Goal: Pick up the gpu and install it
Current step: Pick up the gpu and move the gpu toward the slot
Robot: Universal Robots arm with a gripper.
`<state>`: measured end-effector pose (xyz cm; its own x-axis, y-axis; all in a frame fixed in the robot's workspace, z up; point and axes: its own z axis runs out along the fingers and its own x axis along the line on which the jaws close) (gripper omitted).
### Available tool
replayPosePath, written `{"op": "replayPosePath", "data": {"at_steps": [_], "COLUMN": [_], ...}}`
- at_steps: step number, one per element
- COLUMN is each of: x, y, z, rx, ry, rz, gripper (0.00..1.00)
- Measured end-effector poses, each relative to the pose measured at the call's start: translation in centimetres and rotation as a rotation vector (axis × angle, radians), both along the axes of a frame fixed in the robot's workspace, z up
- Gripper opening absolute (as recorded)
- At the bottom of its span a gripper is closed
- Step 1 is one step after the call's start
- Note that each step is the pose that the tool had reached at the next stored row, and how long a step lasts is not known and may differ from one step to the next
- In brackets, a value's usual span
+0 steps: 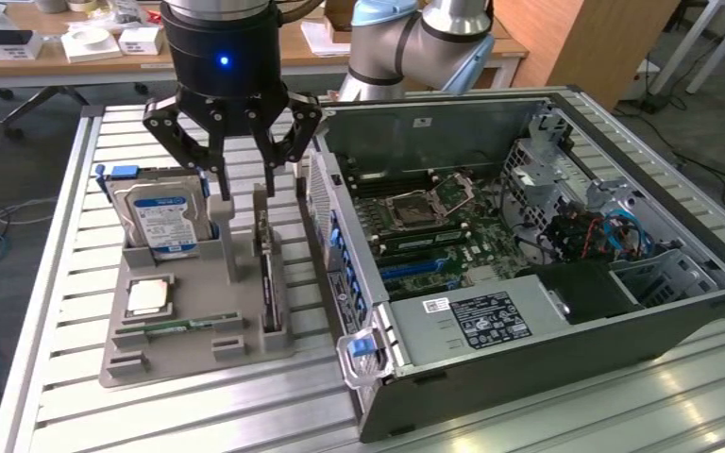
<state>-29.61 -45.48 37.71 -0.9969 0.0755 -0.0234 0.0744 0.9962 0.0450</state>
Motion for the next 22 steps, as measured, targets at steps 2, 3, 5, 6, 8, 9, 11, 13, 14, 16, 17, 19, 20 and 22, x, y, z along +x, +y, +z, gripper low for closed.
{"op": "replayPosePath", "data": {"at_steps": [2,3,5,6,8,9,11,13,14,16,17,19,20,22], "x": [0.00,0.00,0.00,0.00,0.00,0.00,0.00,0.00,0.00,0.00,0.00,0.00,0.00,0.00], "y": [0.00,0.00,0.00,0.00,0.00,0.00,0.00,0.00,0.00,0.00,0.00,0.00,0.00,0.00], "z": [0.00,-0.01,-0.04,-0.08,-0.15,-0.21,-0.34,-0.48,-0.55,-0.65,-0.65,-0.66,-0.67,-0.67], "rx": [0.0000,0.0000,0.0001,0.0002,0.0001,0.0001,0.0001,0.0001,0.0001,0.0000,-0.0001,-0.0001,0.0000,0.0001], "ry": [0.0000,-0.0001,-0.0001,-0.0002,0.0000,-0.0001,-0.0001,-0.0001,-0.0001,0.0000,0.0000,0.0001,0.0000,-0.0001], "rz": [0.000,0.000,0.000,0.000,0.000,0.000,0.000,0.000,0.000,0.000,0.000,0.000,0.000,0.000], "gripper": [0.47,0.47,0.47,0.47,0.47,0.47,0.47,0.47,0.47,0.47,0.47,0.47,0.47,0.47]}}
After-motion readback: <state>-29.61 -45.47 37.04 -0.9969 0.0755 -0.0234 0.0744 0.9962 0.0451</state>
